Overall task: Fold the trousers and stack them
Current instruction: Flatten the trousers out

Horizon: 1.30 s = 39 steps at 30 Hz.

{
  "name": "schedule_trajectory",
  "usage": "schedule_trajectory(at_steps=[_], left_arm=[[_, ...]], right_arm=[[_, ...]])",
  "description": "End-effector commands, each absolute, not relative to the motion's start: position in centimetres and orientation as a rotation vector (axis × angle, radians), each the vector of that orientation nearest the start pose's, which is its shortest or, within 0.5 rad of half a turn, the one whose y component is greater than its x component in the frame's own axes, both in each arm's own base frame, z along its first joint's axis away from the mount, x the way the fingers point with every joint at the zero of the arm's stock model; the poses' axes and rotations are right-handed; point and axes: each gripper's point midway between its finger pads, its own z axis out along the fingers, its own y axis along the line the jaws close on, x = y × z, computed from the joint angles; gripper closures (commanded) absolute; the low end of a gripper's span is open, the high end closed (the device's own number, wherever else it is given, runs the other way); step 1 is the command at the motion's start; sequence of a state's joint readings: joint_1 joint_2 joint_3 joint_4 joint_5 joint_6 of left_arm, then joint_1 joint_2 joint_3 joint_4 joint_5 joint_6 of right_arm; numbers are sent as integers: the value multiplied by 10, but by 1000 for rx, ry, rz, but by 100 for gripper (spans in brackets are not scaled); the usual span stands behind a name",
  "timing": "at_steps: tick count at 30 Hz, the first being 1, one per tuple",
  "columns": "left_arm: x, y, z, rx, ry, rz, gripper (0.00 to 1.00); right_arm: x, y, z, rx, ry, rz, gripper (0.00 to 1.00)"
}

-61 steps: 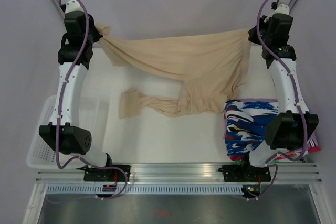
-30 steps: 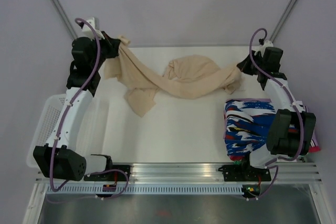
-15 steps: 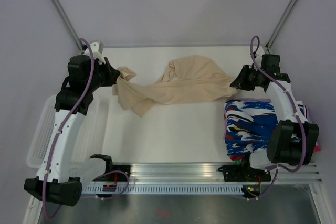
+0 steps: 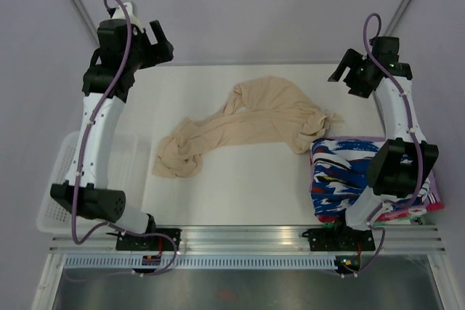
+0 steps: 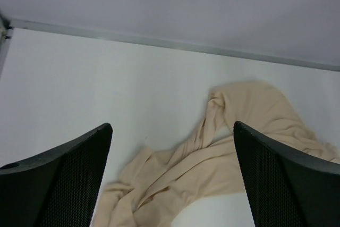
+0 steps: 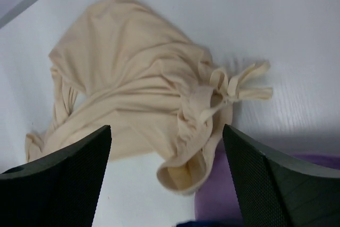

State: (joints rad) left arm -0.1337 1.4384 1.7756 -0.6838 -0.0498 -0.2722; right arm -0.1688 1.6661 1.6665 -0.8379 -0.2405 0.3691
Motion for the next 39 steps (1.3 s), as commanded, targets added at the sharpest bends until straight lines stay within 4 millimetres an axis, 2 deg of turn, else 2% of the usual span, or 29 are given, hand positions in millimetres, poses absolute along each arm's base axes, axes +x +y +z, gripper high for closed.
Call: schedule_trajectory(at_steps=[1,2,3,5,6,7,8,9,10,11,13,15,16,17,20,23,25,26,30,34,39], left_arm=[[473,-97,365,-174,1970,-422,0],[486,-104,357,-182,1981,-453,0],[508,-121,342,-152,1987,-507,0],[527,-136,327,-115,1981,-497,0],[537,-152,327,-73,1951,-478,0],[551,-160,300,-36,1989,-436,0],[557,-170,289,-11,2002,-429,0],[563,-187,289,26,1987,-450,0],[574,-196,260,36,2027,-451,0],[579,-205,257,43,2020,-469,0],[592,-223,231,53,2030,-518,0],[598,-236,219,71,2020,-546,0],[605,-241,218,75,1994,-562,0],[609,-246,204,87,2002,-574,0],[619,-262,183,100,2014,-612,0],[617,-277,168,123,2040,-651,0],[613,-287,152,147,2066,-668,0],[609,-294,147,160,2079,-672,0],[600,-310,127,194,2121,-689,0],[593,-320,115,235,2139,-691,0],[588,-327,95,276,2166,-699,1]], right_arm=[[466,-37,177,787,2366,307,11],[470,-38,165,819,2366,302,11],[479,-42,160,832,2339,289,12],[479,-38,129,842,2378,266,12],[484,-37,122,820,2369,264,11],[483,-32,106,808,2404,270,11],[481,-28,94,772,2431,278,11],[484,-25,88,750,2438,285,12],[484,-25,74,748,2464,280,13],[487,-25,72,732,2469,278,14],[494,-27,66,738,2460,276,16],[502,-24,68,743,2429,305,18],[505,-21,68,741,2417,326,19],[507,-16,68,742,2412,359,21],[509,-8,61,755,2431,403,29],[493,1,55,720,2498,371,32],[479,1,60,698,2528,333,34],[469,0,56,701,2552,321,33],[443,-4,67,712,2594,261,34],[441,-2,79,746,2584,276,38],[447,7,66,799,2553,348,49]])
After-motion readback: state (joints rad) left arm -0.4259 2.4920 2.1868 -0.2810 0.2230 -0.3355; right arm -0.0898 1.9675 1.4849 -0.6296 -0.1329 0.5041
